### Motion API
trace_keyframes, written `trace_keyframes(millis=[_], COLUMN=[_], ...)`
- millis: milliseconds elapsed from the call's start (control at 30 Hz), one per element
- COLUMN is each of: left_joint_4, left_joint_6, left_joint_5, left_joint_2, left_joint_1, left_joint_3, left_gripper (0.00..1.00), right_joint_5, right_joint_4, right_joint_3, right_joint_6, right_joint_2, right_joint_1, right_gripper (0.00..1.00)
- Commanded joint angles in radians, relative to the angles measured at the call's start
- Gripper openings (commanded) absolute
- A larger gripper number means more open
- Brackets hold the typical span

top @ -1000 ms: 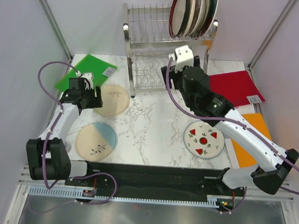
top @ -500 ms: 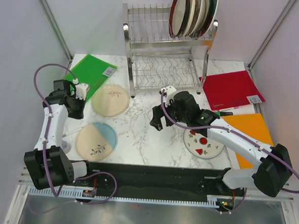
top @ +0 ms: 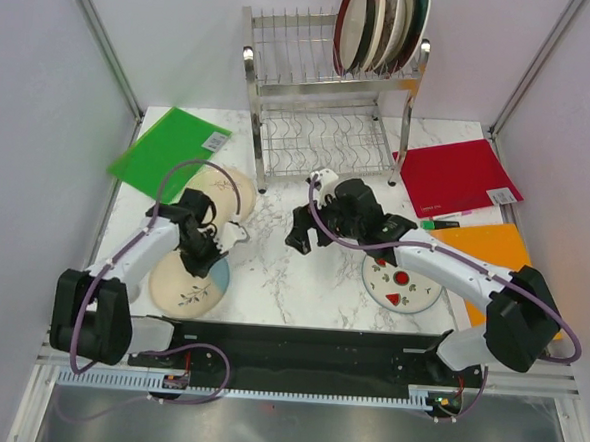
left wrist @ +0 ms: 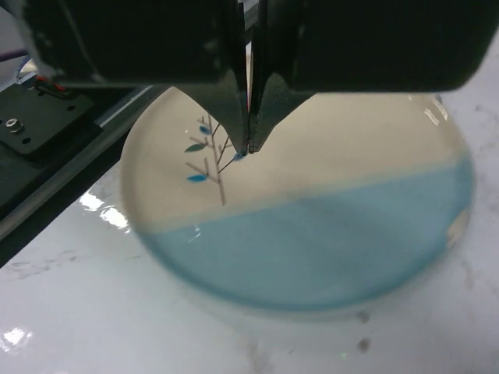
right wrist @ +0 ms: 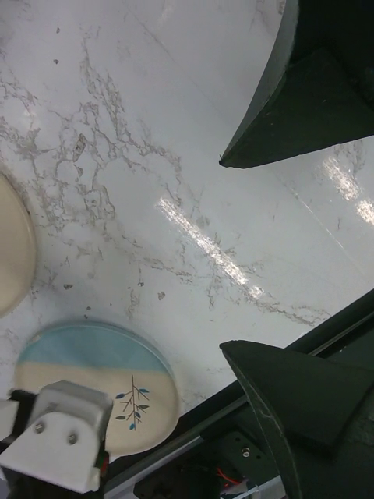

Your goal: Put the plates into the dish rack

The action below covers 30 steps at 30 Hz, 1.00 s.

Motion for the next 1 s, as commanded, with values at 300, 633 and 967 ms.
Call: trace_keyframes(millis=[300, 633, 967], left_joint_4=[0.132, 0.313, 0.364], left_joint_6=[-0.055, -0.227, -0.325], left_joint_5=[0.175, 0.233, 0.287], left_joint_2=[0.299, 0.491, 0.661], left_joint_1=[-0.24, -0.376, -0.458], left_joint_3=[0.062, 0.25, 0.537], left_gripper=[0.02, 0.02, 0.03], right_joint_5=[-0.01, -0.01, -0.01], right_joint_4=[-0.02, -0.032, -0.018], right_joint_3=[-0.051, -0.119, -0.194], right_joint_6=[0.084, 0.068, 0.051], right_joint_2=[-0.106, -0.126, -0.118], right_joint_1=[-0.208, -0.322, -0.339], right_gripper=[0.98, 0.98, 0.98])
